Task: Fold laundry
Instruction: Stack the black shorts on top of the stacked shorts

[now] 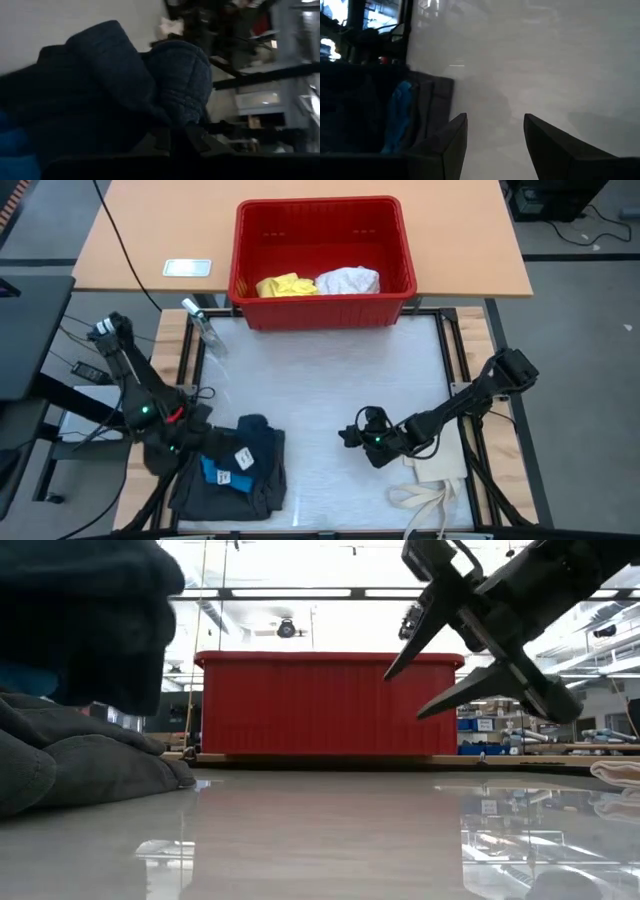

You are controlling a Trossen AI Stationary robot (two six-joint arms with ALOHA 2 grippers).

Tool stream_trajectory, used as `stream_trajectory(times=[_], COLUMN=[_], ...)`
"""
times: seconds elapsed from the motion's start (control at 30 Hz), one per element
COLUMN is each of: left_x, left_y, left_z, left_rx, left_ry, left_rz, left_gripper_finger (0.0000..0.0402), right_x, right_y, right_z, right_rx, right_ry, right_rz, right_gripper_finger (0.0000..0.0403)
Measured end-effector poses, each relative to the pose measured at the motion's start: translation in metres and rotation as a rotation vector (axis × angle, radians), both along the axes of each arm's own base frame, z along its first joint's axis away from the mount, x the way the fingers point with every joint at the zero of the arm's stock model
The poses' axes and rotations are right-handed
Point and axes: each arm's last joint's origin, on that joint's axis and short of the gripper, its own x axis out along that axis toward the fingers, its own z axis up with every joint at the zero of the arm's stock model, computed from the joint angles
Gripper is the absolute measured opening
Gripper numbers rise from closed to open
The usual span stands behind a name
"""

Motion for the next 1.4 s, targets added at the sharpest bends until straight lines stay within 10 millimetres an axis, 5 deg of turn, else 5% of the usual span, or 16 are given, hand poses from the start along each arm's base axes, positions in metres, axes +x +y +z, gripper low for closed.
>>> stream_trajectory(times=[0.33, 0.67, 0.83, 1.07, 1.27, 1.4], left_x=[-0.028, -0.031, -0.038, -0.037, -0.038, -0.040], left_y=[-0.035, -0.032, -0.024, -0.021, -0.020, -0.015], left_z=[-0.040, -0.049, -0.055, -0.055, -0.047, -0.041], left_rx=[0.114, 0.207, 0.318, 0.323, 0.293, 0.307], left_ry=[0.209, 0.354, 0.497, 0.523, 0.527, 0.521], left_rz=[-0.166, -0.233, -0.300, -0.282, -0.303, -0.323], left_gripper_finger=[0.0008, 0.0018, 0.0054, 0.0139, 0.0214, 0.0247], right_x=[0.008, 0.024, 0.069, 0.154, 0.214, 0.234], right_y=[-0.003, 0.010, 0.013, 0.010, 0.005, 0.010], right_z=[0.002, 0.027, 0.058, 0.066, 0.052, 0.027], right_rx=[0.033, -0.048, -0.227, -0.355, -0.391, -0.410], right_ry=[-0.046, -0.283, -0.375, -0.318, -0.352, -0.307], right_rz=[0.017, 0.160, 0.385, 0.489, 0.600, 0.636], right_gripper_finger=[0.0200, 0.0200, 0.0200, 0.0199, 0.0199, 0.0199])
